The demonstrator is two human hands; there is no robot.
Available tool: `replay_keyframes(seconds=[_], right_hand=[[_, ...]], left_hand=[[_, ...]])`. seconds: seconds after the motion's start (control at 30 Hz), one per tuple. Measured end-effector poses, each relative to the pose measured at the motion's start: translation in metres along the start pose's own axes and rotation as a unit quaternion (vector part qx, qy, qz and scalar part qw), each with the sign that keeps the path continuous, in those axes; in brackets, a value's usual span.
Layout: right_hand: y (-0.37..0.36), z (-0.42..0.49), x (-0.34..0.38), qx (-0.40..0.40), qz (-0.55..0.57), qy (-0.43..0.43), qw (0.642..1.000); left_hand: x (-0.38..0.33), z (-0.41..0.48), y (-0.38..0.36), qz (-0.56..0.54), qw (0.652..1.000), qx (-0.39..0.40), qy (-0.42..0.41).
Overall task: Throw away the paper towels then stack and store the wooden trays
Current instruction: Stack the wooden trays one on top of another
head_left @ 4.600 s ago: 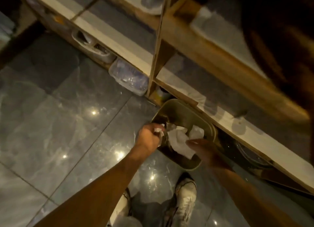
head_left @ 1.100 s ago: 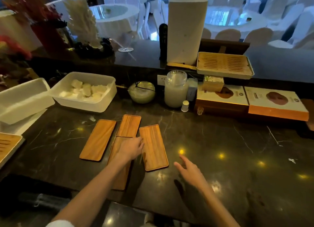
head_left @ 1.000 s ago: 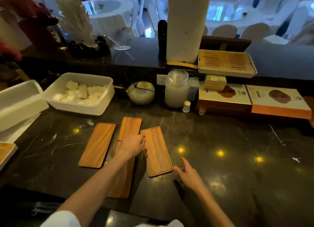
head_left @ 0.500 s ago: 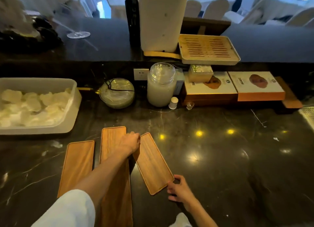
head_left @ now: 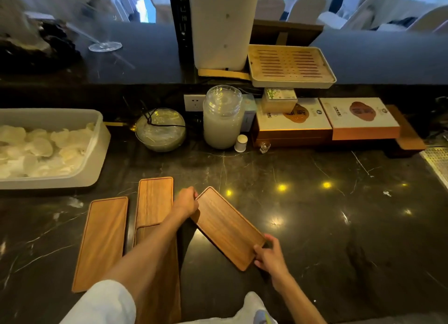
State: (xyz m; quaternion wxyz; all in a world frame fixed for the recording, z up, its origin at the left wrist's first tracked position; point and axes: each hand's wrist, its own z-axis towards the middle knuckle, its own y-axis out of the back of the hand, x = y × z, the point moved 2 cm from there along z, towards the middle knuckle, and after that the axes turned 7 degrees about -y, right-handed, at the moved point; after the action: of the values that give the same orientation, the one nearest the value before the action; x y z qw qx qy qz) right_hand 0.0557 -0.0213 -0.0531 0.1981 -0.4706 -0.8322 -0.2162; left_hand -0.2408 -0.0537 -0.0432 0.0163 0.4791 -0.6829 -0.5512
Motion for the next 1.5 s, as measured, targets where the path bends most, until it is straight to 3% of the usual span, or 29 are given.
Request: replay_keyframes(seconds=[0.23,0.57,0.8,1.17,1.3,1.4,1.5], right_hand=[[0.115,0.035,0.035,-0.103,0.046,0.049,0.992],[0.248,0.107,0.105,-0.101,-0.075,0.11,0.986],[0.264,0.145,0.132,-0.081,-0.079,0.117,0.987],[0.255,0.168,0.127,-0.091,-0.158,0.149,0.972],[0.254,0.16,0.123,-0.106,-0.264,0.236,0.929],[0.255,0.146,0.112,-0.151,-0.365,0.316,0.863],[0.256,0.13,0.089,-0.167,-0.453,0.386,0.786]], left_hand=[[-0.06,-0.042,-0.061,-0.115,0.992,0.045,0.037],[-0.183,-0.045,-0.134,-0.144,0.985,0.041,0.088],[-0.213,-0.02,-0.152,-0.133,0.984,-0.007,0.114],[-0.202,0.0,-0.163,-0.099,0.985,0.028,0.137],[-0.208,-0.01,-0.164,-0.084,0.993,-0.006,0.085],[-0.22,-0.03,-0.167,0.045,0.997,-0.066,-0.021],[-0.228,-0.052,-0.182,0.142,0.984,-0.047,-0.093]])
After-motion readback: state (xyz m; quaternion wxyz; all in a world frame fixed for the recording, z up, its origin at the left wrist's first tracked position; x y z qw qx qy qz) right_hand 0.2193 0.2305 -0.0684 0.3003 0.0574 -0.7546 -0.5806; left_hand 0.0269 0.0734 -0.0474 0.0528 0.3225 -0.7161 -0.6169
